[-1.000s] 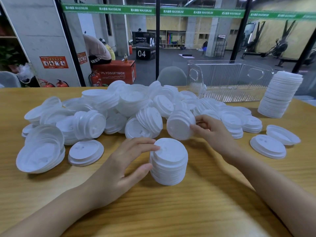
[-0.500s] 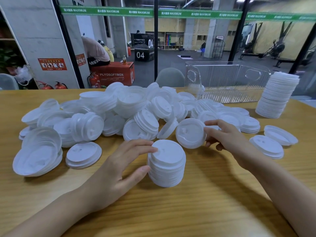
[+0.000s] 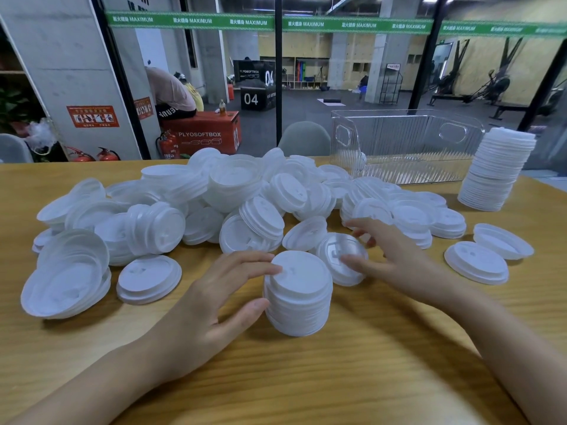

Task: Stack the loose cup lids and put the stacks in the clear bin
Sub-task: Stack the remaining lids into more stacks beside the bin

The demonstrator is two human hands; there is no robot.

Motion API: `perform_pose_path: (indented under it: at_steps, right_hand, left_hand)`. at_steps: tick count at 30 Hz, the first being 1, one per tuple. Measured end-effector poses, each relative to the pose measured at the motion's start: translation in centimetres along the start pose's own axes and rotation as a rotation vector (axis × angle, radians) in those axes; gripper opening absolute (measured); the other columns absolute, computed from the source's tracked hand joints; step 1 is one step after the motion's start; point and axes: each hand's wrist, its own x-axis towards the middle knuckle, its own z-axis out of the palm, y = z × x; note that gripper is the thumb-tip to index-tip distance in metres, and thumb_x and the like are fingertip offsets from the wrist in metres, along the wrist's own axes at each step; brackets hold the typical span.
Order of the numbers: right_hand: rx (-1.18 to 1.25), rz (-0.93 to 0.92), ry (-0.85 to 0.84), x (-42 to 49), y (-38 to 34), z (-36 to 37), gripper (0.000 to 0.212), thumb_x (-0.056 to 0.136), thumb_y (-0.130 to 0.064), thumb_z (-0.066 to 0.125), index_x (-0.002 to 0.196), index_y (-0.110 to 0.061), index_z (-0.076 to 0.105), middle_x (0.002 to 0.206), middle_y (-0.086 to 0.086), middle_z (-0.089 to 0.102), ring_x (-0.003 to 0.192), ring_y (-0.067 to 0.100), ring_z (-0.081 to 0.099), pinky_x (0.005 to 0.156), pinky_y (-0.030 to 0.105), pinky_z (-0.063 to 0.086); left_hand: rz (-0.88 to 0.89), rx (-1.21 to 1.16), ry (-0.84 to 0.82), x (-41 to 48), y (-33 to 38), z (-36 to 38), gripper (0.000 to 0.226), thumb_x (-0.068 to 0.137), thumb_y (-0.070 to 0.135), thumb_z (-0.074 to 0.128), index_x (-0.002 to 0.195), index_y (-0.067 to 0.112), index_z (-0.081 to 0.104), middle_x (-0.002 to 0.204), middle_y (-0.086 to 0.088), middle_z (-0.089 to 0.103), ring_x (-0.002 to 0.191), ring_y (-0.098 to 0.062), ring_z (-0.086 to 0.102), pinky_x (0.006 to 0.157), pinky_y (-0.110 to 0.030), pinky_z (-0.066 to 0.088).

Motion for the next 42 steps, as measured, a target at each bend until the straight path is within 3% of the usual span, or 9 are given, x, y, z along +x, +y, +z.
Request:
perform_pose_path:
  at_steps: [4,7,15,18,22,29,35,42]
  right_hand:
    - [-0.152,-0.072,-0.035,0.0,0.3,0.3,0.069,0.076,-0.058,0.072,0.136,-0.048,0.04,0.128,-0.027,0.046,0.115,0.002,0.038,0.094,0.024,0.035]
    - [-0.184,-0.091,-0.035,0.2,0.6,0.6,0.063,0.079,-0.057,0.069,0.135,-0.052,0.041,0.133,-0.024,0.043,0.116,0.005,0.036,0.095,0.025,0.032]
    - [-0.069,-0.038,0.034,0.4,0.7,1.0,0.04,0.085,-0.047,0.068,0.123,-0.047,0.055,0.126,-0.02,0.051,0.115,0.007,0.043,0.091,0.023,0.032]
    - [-0.015,-0.037,0.063,0.4,0.7,1.1,0.033,0.082,-0.053,0.069,0.113,-0.051,0.057,0.12,-0.02,0.056,0.113,0.01,0.048,0.091,0.026,0.036]
    - [0.204,-0.029,0.201,-0.2,-0.8,0.6,0.043,0.067,-0.067,0.063,0.106,-0.049,0.065,0.113,-0.023,0.062,0.107,-0.002,0.05,0.081,0.014,0.035]
    - [0.315,-0.288,-0.008,-1.9,-4.4,1.0,0.036,0.074,-0.051,0.07,0.108,-0.042,0.07,0.124,-0.024,0.061,0.126,0.006,0.048,0.095,0.009,0.033]
    - [0.253,-0.312,-0.034,-2.0,-4.5,1.5,0.039,0.072,-0.055,0.071,0.11,-0.045,0.068,0.126,-0.024,0.059,0.128,0.01,0.044,0.102,0.013,0.031]
    - [0.237,-0.334,-0.029,-2.0,-4.4,1.8,0.036,0.071,-0.054,0.072,0.106,-0.045,0.071,0.123,-0.025,0.06,0.123,0.009,0.046,0.097,0.009,0.031]
  left_hand:
    - [0.002,0.002,0.0,0.0,0.0,0.0,0.036,0.097,0.047,0.049,0.131,0.036,0.054,0.138,0.018,0.049,0.133,-0.009,0.045,0.107,-0.013,0.03]
    - [0.005,0.004,0.005,0.0,0.0,0.0,0.036,0.097,0.047,0.049,0.13,0.036,0.055,0.137,0.017,0.05,0.132,-0.01,0.046,0.106,-0.013,0.031]
    - [0.006,0.002,0.002,0.0,0.1,0.0,0.036,0.096,0.043,0.051,0.131,0.036,0.054,0.137,0.017,0.05,0.133,-0.009,0.045,0.106,-0.013,0.03]
    - [0.006,0.002,-0.001,0.0,0.1,0.0,0.036,0.097,0.045,0.049,0.131,0.035,0.054,0.137,0.018,0.049,0.133,-0.01,0.045,0.107,-0.013,0.03]
    - [0.0,0.001,0.001,0.0,0.2,0.0,0.037,0.097,0.046,0.049,0.131,0.034,0.055,0.138,0.018,0.049,0.133,-0.009,0.045,0.106,-0.013,0.03]
    - [-0.087,-0.088,0.073,0.0,0.2,0.0,0.051,0.09,0.047,0.055,0.138,0.038,0.041,0.138,0.016,0.053,0.13,-0.012,0.049,0.104,-0.017,0.036]
    - [-0.082,-0.043,0.109,0.0,0.2,-0.1,0.05,0.09,0.045,0.055,0.137,0.035,0.044,0.135,0.015,0.053,0.13,-0.01,0.048,0.103,-0.013,0.034]
    - [-0.055,-0.021,0.08,0.0,0.3,-0.1,0.048,0.091,0.044,0.054,0.137,0.032,0.046,0.134,0.014,0.054,0.129,-0.009,0.049,0.102,-0.013,0.035]
